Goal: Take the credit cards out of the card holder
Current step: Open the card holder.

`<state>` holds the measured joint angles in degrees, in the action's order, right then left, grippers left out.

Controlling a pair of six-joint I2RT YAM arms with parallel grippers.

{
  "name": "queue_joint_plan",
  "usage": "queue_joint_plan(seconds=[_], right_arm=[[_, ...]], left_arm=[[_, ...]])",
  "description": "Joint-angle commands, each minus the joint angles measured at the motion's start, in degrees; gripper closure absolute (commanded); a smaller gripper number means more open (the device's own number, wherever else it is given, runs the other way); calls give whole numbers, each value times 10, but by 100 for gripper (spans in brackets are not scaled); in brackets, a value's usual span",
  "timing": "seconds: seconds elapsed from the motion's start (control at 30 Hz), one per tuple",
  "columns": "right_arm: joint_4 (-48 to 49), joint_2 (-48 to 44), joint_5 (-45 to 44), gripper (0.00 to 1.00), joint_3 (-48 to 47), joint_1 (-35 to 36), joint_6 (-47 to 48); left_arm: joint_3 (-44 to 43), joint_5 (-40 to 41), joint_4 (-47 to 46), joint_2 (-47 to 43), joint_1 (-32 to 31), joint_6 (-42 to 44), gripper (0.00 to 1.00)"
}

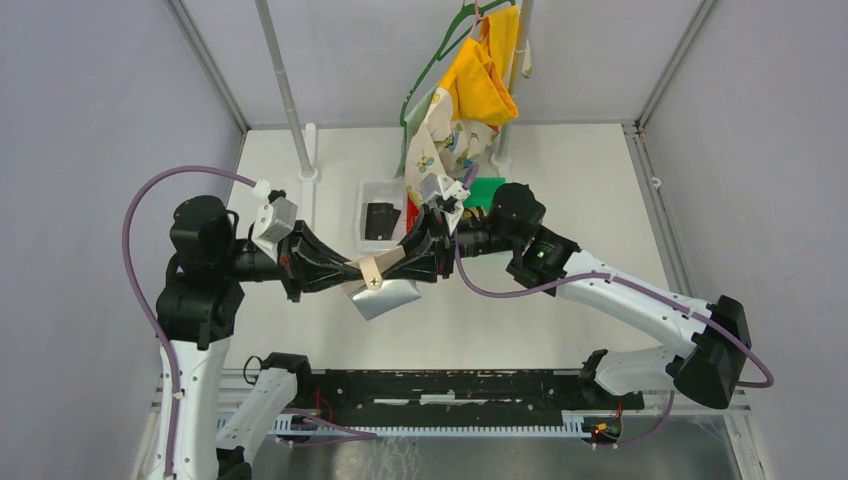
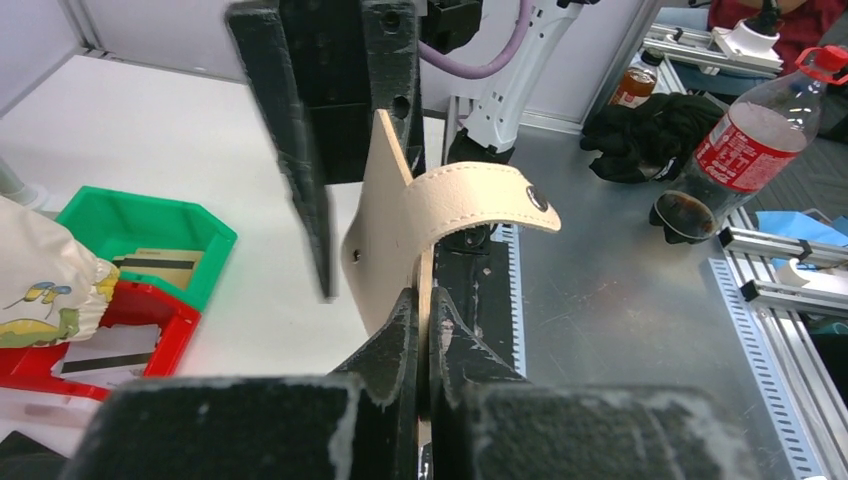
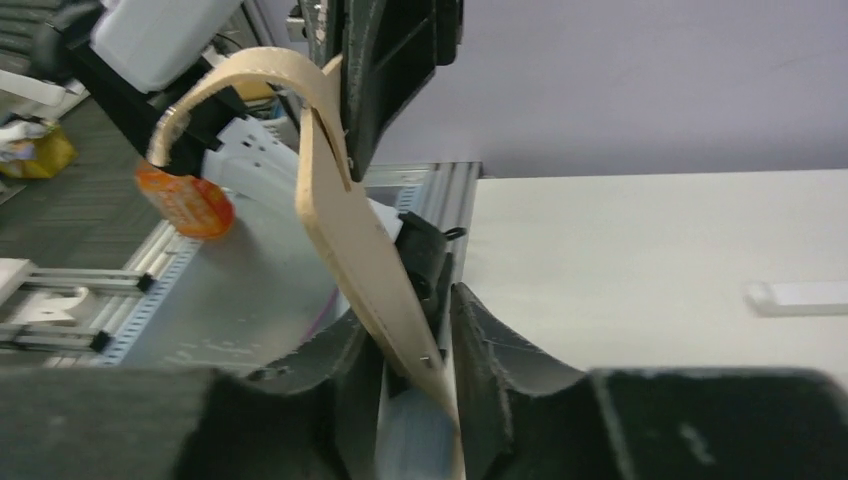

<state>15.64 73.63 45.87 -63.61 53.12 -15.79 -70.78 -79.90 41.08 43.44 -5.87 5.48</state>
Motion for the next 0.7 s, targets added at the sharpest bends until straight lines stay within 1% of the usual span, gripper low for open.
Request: queue_joint_plan(seconds=[0.0, 0.03, 0.07, 0.1, 0.13, 0.17, 0.2, 0.27, 0.33, 0.4, 0.47, 0.53, 0.57, 0.6, 0.67], right_arm=[[117, 6, 61, 79, -23, -2, -96], [125, 7, 56, 86, -22, -2, -106], [133, 6, 49, 92, -22, -1, -118], [138, 5, 39, 95, -22, -1, -127], [142, 4, 32, 97, -21, -2, -138], [148, 4, 27, 100, -19, -1, -150], [159, 4, 24, 100, -16, -1, -164], [180, 6, 26, 100, -7, -1, -194], [203, 7, 22, 100, 5, -1, -220], [217, 7, 19, 100, 17, -1, -232], [228, 5, 18, 99, 28, 0, -238], [224, 2, 19, 96, 34, 0, -234], [220, 0, 18, 95, 37, -1, -229], [216, -2, 18, 94, 40, -1, -227], [214, -4, 14, 94, 45, 0, -224]], left_arm=[[-4, 2, -11, -10, -1, 15, 89], [5, 19, -11, -13, -1, 20, 69], [15, 37, -11, -18, -1, 22, 43], [25, 56, -12, -22, -2, 21, 32], [34, 67, -11, -26, -2, 20, 23], [43, 73, -11, -30, -1, 17, 19], [49, 75, -11, -34, -2, 17, 16], [57, 73, -19, -41, -1, 11, 16], [68, 84, -55, -49, -2, -22, 21], [77, 90, -92, -54, -1, -51, 34], [84, 101, -136, -57, -1, -107, 56], [86, 120, -177, -57, -1, -150, 72], [85, 125, -198, -57, -2, -167, 76], [85, 126, -207, -56, -1, -186, 76], [89, 125, -244, -54, -2, -229, 73]])
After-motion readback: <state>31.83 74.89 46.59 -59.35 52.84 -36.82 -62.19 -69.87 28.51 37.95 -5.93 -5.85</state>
